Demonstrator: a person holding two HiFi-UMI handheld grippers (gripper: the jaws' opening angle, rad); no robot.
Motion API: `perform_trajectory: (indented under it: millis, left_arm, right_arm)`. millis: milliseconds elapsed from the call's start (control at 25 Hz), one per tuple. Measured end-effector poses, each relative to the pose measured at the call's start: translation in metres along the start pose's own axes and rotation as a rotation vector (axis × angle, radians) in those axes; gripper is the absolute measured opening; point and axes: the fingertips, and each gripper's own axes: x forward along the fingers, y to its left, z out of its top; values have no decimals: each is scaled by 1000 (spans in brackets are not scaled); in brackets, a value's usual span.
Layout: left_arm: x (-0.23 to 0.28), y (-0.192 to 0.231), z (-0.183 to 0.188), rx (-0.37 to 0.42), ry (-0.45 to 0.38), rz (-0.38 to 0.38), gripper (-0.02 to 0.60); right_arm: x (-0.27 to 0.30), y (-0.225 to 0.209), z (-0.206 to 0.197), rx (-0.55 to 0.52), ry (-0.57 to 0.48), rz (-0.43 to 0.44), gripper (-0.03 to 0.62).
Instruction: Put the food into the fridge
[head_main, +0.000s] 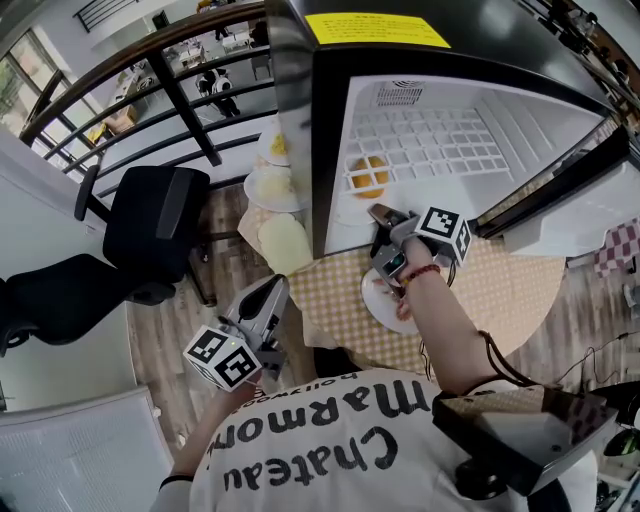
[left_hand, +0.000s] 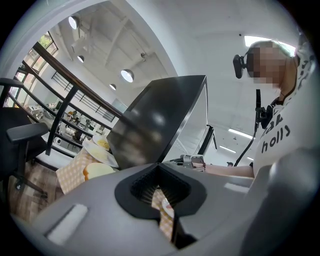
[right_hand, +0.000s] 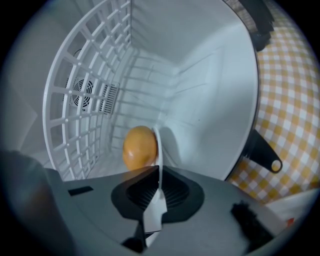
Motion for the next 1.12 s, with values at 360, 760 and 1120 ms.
perform_trajectory:
  millis: [360, 760, 1120]
  left_arm:
    - [0, 5, 5, -2, -19, 3, 5]
    - [-3, 6, 6, -5, -36, 6, 5]
    - [-9, 6, 8, -3, -46, 7, 5]
  right_arm:
    - [-1, 6, 1, -13, -29, -31, 23]
    - [-4, -5, 1, 32, -77, -122, 23]
    - [-12, -9, 10, -96, -173, -271, 100]
